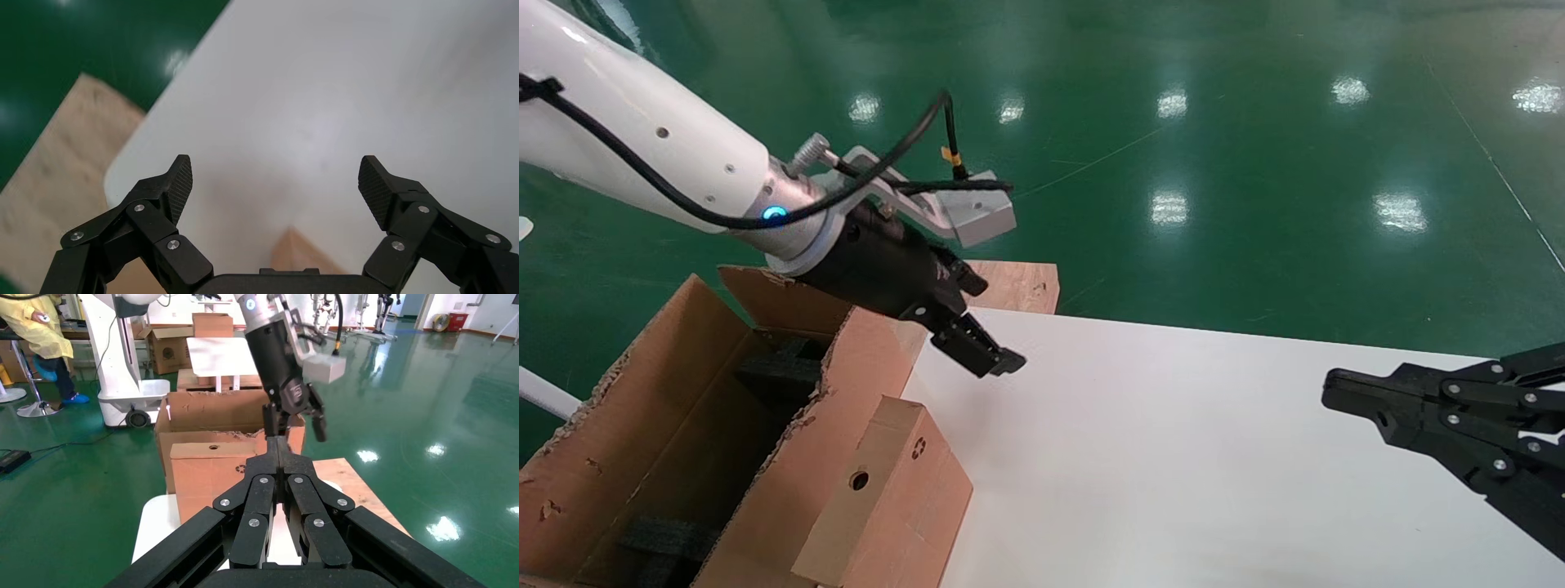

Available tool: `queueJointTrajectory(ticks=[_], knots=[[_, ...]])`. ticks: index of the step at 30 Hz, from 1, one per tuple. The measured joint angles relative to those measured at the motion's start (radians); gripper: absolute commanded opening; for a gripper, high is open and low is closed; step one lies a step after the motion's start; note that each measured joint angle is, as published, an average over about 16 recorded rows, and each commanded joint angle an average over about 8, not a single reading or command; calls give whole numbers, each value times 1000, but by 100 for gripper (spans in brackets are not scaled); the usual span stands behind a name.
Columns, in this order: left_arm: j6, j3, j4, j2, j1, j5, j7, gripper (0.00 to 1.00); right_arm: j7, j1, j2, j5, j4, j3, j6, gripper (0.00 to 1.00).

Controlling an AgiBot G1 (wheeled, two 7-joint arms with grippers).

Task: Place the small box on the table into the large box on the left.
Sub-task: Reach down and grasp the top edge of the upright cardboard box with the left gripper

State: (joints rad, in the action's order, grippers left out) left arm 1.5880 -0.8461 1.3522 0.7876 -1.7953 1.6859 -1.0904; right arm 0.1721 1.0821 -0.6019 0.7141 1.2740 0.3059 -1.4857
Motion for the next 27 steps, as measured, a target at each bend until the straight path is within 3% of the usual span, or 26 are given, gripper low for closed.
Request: queueJointTrajectory(ticks=[9,13,21,27], knots=[[-2,-75,-11,24,-33,38,-55,100,0,0,0,0,0,0,0,0],[0,-138,-22,69,-61,69,-130,100,0,0,0,0,0,0,0,0],[8,-395,-48,196,-185,99,-393,100,0,0,0,0,-1,0,0,0],[8,-611,-54,266,-293,55,-591,100,-1,0,0,0,-1,1,0,0]])
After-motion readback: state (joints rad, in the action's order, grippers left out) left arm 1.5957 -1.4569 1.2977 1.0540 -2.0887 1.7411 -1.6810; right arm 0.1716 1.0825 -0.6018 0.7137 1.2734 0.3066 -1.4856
